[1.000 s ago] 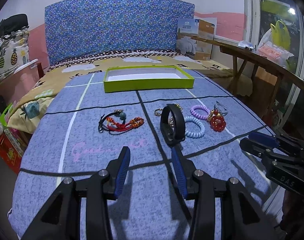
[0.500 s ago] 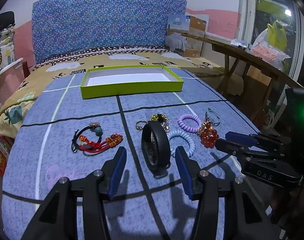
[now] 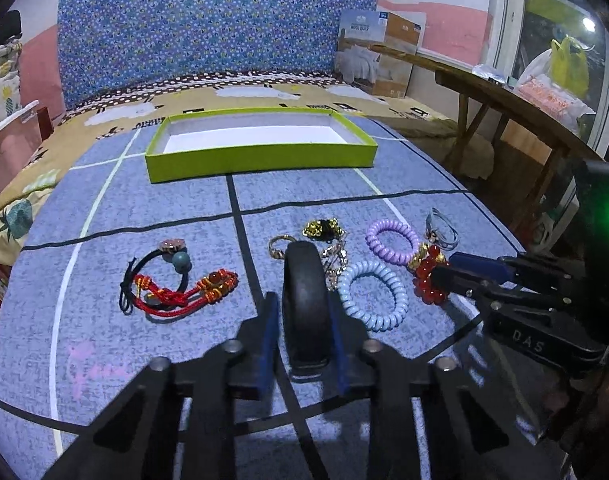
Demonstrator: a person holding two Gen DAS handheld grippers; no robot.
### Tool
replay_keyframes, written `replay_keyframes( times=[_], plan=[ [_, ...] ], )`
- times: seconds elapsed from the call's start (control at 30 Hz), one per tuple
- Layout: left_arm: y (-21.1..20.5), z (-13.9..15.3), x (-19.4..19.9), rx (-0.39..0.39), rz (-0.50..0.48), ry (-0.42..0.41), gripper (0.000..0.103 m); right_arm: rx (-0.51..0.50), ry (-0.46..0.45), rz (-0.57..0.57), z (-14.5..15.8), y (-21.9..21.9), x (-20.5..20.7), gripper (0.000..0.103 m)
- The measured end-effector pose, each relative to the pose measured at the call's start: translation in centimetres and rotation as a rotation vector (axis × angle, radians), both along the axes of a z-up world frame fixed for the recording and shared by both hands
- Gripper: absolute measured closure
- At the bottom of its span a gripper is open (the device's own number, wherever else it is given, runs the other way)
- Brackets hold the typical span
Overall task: Organize jewelry
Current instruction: 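Grasp the black watch band with the left tool while the right tool grasps the red bead bracelet, then carry the watch band and red beads into the green box and release both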
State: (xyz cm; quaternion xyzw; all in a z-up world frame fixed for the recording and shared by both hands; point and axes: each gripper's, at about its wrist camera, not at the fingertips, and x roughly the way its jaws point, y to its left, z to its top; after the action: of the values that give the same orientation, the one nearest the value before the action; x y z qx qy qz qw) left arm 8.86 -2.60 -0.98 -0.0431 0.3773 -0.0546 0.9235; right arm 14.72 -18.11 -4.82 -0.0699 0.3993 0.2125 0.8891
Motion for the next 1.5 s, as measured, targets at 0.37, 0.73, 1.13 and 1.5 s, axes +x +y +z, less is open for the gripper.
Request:
replay_keyframes(
  times=[0.37, 0.73, 1.13, 1.5],
  plan=[
    [-0.1, 0.3, -0.6, 0.037, -0.007, -0.013, 0.087, -0.01, -0.025, 0.012, 0.5, 0.3, -0.7, 0.093],
    [0.9, 2.0, -1.3, 0.0, -0.03, -0.048, 0.088, 0.062, -0.048, 0.01, 2.5, -0.3, -1.4, 0.093],
    [3.7, 4.6, 2.5, 0.044, 0.0, -0.106, 0.088, 0.086, -0.097, 0.037, 5.3, 1.2, 2.0, 0.093],
    [7.1, 5.8, 11.3, 0.071, 0.035, -0.127, 0.088, 0.079, -0.128, 0.016, 6.5, 3.5, 11.1, 0.093]
  ],
)
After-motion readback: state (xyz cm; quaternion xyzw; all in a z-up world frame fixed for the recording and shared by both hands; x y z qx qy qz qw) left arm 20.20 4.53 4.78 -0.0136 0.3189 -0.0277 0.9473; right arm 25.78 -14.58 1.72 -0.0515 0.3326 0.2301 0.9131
